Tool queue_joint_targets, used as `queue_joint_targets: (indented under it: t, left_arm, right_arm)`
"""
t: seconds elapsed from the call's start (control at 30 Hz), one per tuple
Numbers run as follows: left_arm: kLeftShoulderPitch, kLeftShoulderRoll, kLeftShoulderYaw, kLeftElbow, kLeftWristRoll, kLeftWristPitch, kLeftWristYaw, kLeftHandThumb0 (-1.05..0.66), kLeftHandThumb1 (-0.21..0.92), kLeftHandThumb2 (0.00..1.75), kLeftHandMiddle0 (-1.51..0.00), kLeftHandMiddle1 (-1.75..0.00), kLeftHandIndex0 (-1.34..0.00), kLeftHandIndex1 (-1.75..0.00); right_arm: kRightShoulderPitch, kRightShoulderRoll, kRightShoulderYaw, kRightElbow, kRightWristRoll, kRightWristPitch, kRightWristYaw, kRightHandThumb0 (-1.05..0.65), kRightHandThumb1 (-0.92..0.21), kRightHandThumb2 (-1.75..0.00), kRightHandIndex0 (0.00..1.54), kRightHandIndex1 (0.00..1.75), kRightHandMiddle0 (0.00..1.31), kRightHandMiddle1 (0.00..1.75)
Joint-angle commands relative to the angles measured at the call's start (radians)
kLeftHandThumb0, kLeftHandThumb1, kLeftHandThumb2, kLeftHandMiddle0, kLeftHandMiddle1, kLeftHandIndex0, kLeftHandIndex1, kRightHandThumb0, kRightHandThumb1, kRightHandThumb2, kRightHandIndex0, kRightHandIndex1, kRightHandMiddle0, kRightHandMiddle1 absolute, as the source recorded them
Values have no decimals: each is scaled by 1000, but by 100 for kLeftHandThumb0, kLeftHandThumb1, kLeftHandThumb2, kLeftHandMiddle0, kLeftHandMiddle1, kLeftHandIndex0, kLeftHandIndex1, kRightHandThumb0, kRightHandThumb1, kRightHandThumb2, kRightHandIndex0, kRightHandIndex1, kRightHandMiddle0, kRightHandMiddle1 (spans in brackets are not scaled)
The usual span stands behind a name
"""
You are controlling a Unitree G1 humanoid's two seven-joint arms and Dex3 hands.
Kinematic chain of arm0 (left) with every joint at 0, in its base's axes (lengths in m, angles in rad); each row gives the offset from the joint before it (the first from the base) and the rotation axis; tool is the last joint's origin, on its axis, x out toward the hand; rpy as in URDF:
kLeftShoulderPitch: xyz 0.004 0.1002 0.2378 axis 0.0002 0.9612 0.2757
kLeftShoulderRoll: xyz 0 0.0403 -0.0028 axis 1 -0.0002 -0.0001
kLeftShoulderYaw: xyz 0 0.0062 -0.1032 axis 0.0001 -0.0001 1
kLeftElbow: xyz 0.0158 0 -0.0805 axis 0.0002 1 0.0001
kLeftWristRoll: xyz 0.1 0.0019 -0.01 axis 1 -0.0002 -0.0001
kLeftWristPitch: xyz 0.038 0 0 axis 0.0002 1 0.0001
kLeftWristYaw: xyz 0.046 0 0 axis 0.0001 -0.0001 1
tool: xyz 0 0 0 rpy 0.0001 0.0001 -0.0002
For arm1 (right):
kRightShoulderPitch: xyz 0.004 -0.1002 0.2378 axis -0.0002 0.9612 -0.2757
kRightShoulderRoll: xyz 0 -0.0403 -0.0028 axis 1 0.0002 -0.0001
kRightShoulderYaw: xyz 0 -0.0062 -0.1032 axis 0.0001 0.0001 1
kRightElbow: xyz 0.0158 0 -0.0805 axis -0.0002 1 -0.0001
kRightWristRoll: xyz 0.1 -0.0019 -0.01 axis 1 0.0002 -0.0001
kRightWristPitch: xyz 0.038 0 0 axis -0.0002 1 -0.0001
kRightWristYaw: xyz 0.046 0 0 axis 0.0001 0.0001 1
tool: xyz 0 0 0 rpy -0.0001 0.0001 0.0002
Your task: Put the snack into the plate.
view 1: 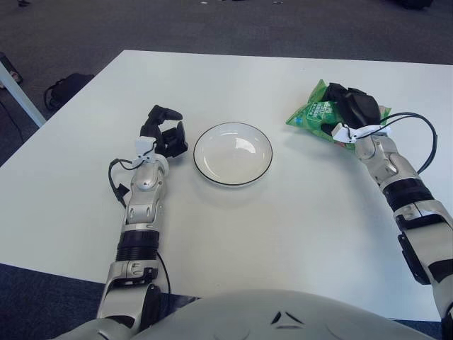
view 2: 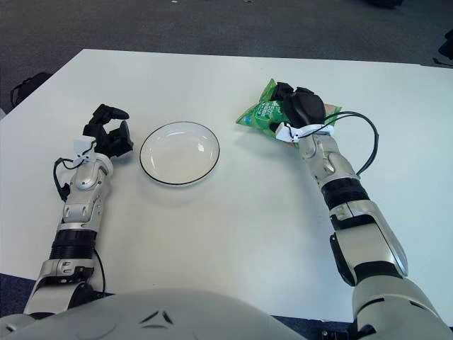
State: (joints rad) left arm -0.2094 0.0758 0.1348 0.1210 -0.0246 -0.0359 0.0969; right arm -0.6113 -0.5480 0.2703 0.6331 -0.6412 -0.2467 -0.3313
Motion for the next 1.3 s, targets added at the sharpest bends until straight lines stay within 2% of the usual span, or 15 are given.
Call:
queue_joint_targets:
  t: [0.0,0.17,0.43,0.87,1.13,1.27]
  left_arm:
    - [21,-6,2,13,5,1,6,-42,53,105,-118,-175,-45,-175]
    - [18,-4,4,21,4,-4,5,-42,53,105,-117,-175,-45,-175]
    - [11,-1,9,45,1,-9,3,-42,53,105,-118,-175,-45,-175]
    - [4,-7,12,74,0,-48,9,-42,53,105,-120,-175,-45,-175]
    - [5,-4,22,69,2,-65,15,-42,53,105,-119,-175,-45,-175]
    - [5,-11,27,57,0,-55,27,-42,52,106,-117,-175,-46,-175]
  right_arm:
    - [-12,31,-10,-26,26,-4,22,0,-4,-159,86,160,60,175]
    - [-27,50,-32,-46,55,-29,31,0,-5,-159,86,161,59,175]
    - [-57,112,-40,-143,68,-14,60,0,-6,-159,84,164,58,175]
    - [-118,208,-12,-220,91,-50,141,0,-6,-158,84,164,58,175]
    - [-172,252,19,-208,40,-66,123,0,-5,-162,80,172,59,175]
    - [-204,283,41,-190,39,-83,138,0,1,-169,84,174,64,175]
